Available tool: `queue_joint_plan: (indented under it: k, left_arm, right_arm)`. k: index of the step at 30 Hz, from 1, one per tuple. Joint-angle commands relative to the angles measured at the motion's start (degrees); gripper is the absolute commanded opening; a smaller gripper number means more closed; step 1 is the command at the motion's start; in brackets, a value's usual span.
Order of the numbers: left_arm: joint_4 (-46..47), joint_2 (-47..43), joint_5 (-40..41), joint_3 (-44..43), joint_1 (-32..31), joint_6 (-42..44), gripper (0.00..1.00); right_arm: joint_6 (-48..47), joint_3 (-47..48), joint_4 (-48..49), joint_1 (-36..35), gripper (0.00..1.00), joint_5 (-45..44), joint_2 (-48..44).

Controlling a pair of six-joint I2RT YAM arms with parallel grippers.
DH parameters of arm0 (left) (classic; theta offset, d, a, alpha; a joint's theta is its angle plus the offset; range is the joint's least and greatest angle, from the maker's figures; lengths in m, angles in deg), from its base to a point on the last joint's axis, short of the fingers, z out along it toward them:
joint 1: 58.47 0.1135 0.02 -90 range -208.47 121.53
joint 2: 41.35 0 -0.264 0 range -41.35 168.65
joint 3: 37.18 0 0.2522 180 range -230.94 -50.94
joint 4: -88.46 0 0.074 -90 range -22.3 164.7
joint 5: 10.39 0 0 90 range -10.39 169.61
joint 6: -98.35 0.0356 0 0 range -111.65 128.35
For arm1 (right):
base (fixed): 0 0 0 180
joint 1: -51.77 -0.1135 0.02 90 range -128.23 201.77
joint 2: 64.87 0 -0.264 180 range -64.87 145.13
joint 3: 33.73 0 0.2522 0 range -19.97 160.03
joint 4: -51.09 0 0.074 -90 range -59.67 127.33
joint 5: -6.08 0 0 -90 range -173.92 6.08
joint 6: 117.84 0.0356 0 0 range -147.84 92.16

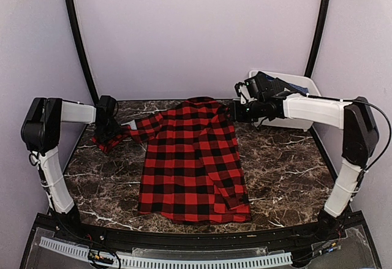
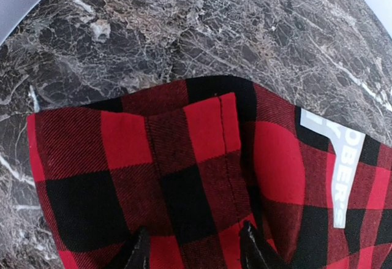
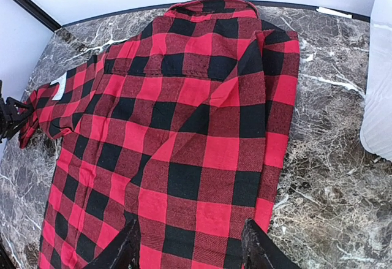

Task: Fold and stack the long sleeve shirts
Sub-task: Pick up the sleeve from the 1/3-folded shirt.

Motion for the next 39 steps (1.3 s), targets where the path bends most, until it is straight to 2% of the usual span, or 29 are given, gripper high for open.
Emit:
queue_joint_plan:
  k: [1,4,5,12,15,22,33,39]
  left_arm:
    - [-0.52,2.52,0.41,-2.36,0.04,1.82,0.48]
    - [-0.21,3.72,-0.34,-2.64,0.00,1.84,0.41]
    - [-0.13,3.77,-0.47,-2.59,0.07,1.77,0.34]
    - [-1.28,2.84,1.11,-2.91,0.07,2.36,0.08]
    - [-1.49,1.27,2.03,-2.68,0.07,2.96,0.01]
    - [-1.74,-2.94,4.06,-1.45,0.07,4.50,0.00]
    - [-0.81,-11.52,1.86,0.99,-2.04,9.37,0.00]
    - [1.87,-14.52,-6.39,0.18,-8.41,17.03,0.00]
  right_arm:
    - [-0.87,-1.65,0.11,-0.22,0.53,-0.50,-2.23]
    - [-0.87,-2.28,0.13,-0.27,0.53,-0.29,-2.60]
    - [-0.85,-2.52,0.19,-0.29,0.53,-0.18,-2.73]
    - [-0.70,-3.75,0.48,-0.29,0.52,0.12,-3.52]
    - [-0.69,-3.93,0.57,-0.29,0.52,-0.05,-3.95]
    - [-0.52,-4.03,0.74,-0.29,0.52,0.12,-4.04]
    - [-0.02,-4.03,1.16,-0.47,0.52,0.79,-4.46]
    - [0.30,-5.05,3.48,-0.63,0.52,2.39,-5.60]
